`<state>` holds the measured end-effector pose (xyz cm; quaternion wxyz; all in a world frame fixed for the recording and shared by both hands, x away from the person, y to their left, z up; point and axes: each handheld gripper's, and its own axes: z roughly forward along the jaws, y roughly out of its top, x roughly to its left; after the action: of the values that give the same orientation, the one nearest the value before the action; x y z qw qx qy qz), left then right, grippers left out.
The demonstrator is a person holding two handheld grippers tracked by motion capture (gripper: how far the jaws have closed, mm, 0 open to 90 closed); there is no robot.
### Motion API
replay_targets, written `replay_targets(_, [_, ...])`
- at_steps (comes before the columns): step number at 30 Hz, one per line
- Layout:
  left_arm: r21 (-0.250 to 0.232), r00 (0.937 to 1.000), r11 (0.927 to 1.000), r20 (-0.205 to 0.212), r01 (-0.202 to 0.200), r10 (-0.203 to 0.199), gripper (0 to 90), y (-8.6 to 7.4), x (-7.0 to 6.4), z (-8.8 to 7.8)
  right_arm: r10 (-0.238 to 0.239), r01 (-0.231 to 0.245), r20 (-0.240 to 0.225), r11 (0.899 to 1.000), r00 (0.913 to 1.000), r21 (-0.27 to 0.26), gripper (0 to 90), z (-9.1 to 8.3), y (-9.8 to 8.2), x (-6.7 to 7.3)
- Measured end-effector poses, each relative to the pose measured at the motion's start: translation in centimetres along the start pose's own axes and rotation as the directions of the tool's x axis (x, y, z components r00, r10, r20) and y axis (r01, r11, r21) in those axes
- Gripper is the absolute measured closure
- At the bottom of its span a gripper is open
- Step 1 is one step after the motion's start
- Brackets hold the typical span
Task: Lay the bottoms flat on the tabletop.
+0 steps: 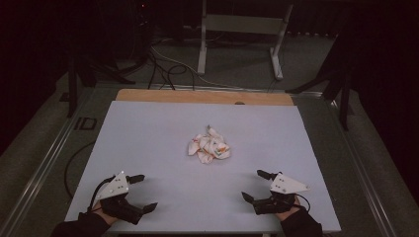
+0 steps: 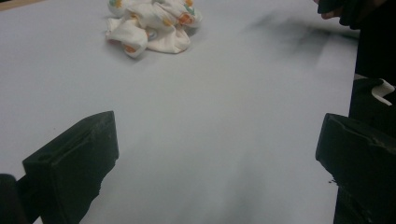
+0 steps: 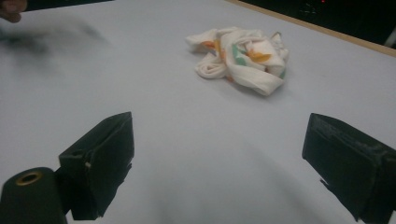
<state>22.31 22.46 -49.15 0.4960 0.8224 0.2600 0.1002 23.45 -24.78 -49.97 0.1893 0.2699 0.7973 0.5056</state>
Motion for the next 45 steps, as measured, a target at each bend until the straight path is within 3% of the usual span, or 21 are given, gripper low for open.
replay_targets(25, [-0.027, 0.9997, 0.9996, 0.024, -0.001, 0.002, 0.1, 0.8, -0.2, 0.1, -0.032, 0.034, -0.028, 0.998, 0.9991, 0.060, 9.3, 0.3, 0.7, 0.7])
replay_targets(37, [-0.025, 0.9984, 0.9996, 0.053, -0.016, 0.017, 0.1, 2.7, 0.0, 0.7, -0.005, 0.006, -0.031, 0.999, 0.9995, 0.040, 9.5, -0.4, 2.5, 0.8])
replay_targets(45, [-0.011, 0.9968, 0.9990, 0.067, -0.042, 0.043, 0.1, 3.9, 0.1, 1.0, -0.028, 0.028, -0.022, 0.999, 0.9994, 0.022, 9.6, -0.9, 4.6, 0.6])
